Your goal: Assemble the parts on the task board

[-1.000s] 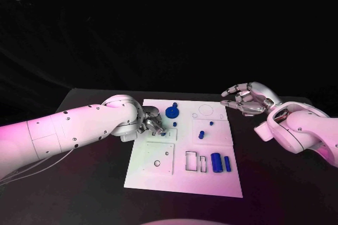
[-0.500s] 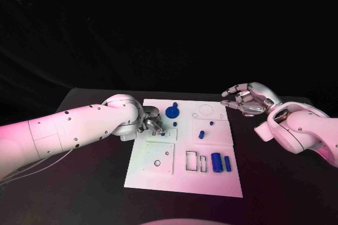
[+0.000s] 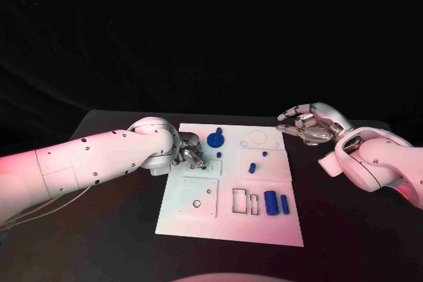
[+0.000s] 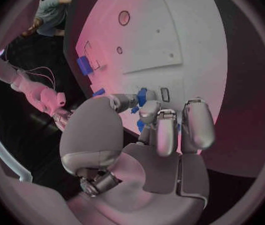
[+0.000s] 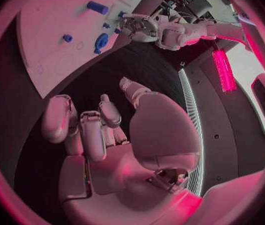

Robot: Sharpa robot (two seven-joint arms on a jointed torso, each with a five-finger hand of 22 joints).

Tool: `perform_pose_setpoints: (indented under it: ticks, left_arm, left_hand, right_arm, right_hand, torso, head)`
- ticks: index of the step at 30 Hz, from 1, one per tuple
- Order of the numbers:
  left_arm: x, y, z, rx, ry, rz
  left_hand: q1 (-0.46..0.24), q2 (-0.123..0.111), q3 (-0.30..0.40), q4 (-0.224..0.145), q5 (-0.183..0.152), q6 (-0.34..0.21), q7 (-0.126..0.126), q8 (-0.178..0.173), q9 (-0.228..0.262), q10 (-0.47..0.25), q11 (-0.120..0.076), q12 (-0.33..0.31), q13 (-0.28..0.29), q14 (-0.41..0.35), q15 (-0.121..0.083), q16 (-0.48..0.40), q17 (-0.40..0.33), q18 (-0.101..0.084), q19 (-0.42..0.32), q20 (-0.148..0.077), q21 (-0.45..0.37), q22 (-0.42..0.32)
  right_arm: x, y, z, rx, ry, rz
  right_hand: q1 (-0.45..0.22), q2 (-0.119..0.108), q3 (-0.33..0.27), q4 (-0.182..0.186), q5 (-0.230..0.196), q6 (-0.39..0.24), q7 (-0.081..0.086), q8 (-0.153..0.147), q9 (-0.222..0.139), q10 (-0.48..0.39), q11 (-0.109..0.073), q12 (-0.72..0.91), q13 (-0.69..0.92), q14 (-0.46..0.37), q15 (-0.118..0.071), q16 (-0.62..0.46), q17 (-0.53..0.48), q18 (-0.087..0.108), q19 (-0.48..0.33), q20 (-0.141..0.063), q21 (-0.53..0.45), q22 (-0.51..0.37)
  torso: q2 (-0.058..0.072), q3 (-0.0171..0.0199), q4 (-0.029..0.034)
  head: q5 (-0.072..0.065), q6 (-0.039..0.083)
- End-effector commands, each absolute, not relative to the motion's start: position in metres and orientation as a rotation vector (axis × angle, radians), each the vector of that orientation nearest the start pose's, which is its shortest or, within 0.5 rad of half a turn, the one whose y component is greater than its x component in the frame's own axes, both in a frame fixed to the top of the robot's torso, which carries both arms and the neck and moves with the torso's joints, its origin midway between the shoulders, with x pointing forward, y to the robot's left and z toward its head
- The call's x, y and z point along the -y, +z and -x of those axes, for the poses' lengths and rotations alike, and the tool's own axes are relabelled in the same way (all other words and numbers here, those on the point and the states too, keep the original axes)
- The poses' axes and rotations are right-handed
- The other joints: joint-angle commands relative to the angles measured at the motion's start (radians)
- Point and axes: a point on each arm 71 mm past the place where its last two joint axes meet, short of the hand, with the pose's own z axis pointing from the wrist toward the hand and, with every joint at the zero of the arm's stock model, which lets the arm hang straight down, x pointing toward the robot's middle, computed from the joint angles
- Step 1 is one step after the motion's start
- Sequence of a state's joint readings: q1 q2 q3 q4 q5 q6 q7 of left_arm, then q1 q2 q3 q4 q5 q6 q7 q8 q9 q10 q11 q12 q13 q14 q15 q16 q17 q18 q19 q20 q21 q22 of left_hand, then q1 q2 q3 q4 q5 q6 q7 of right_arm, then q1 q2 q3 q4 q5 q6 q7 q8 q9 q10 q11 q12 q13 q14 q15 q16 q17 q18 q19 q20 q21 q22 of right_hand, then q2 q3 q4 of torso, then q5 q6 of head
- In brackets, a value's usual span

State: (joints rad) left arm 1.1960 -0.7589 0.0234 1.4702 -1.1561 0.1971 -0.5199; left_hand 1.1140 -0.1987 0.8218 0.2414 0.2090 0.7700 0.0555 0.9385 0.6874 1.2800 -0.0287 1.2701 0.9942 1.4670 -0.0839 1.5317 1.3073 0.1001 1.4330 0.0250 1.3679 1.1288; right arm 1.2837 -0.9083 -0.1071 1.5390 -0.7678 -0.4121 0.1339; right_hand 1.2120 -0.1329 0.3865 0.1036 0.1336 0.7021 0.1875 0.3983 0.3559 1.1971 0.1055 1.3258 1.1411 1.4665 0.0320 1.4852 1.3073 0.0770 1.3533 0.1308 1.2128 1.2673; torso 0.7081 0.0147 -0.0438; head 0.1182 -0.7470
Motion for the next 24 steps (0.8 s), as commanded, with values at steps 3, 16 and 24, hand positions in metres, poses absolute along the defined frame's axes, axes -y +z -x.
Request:
perform_pose_setpoints:
  ticks: [3,16,24]
  left_arm:
    - [-0.187,-0.2126,-0.489,-2.322,-0.405,0.054]
    - [-0.1872,-0.2129,-0.4891,-2.322,-0.407,0.058]
    - [-0.1889,-0.2133,-0.4899,-2.321,-0.407,0.069]
  left_hand:
    - [-0.014,0.014,0.141,-0.15,0.0,0.014,-0.013,0.009,0.003,0.013,-0.002,0.012,0.011,0.088,-0.007,0.009,0.201,-0.019,-0.002,-0.009,0.007,0.004]
    - [-0.053,0.029,0.121,-0.133,-0.005,0.031,-0.021,0.014,0.001,0.031,-0.008,0.023,0.031,0.091,-0.012,0.015,0.214,-0.02,0.002,-0.012,0.01,0.011]
    - [-0.072,0.035,0.114,-0.122,-0.005,0.036,-0.024,0.014,-0.002,0.036,-0.01,0.026,0.037,0.092,-0.014,0.018,0.218,-0.021,0.003,-0.013,0.011,0.015]
  right_arm:
    - [0.2314,-0.1624,-0.4893,-1.613,1.034,-0.393]
    - [0.2319,-0.1633,-0.4893,-1.614,1.033,-0.395]
    - [0.2331,-0.1647,-0.4889,-1.616,1.03,-0.401]
  right_hand:
    - [-0.006,0.0,-0.004,0.005,0.006,0.005,-0.001,0.006,0.0,0.001,-0.004,-0.002,-0.001,0.05,-0.008,-0.006,0.042,0.015,-0.006,-0.003,-0.005,-0.001]
    - [-0.008,0.001,-0.005,0.007,0.01,0.005,-0.001,0.007,0.0,0.002,-0.004,-0.002,-0.001,0.05,-0.009,-0.007,0.041,0.015,-0.007,-0.004,-0.007,-0.002]
    - [-0.008,0.001,-0.005,0.007,0.01,0.005,-0.001,0.007,0.0,0.002,-0.004,-0.002,-0.001,0.05,-0.009,-0.007,0.041,0.015,-0.007,-0.004,-0.007,-0.002]
  torso:
    - [0.0,-0.0001,-0.0002]
    - [0.0,0.0003,0.0]
    - [0.0,-0.0004,-0.0002]
  head:
    - [0.001,-0.001]
    - [0.001,-0.002]
    - [0.001,-0.003]
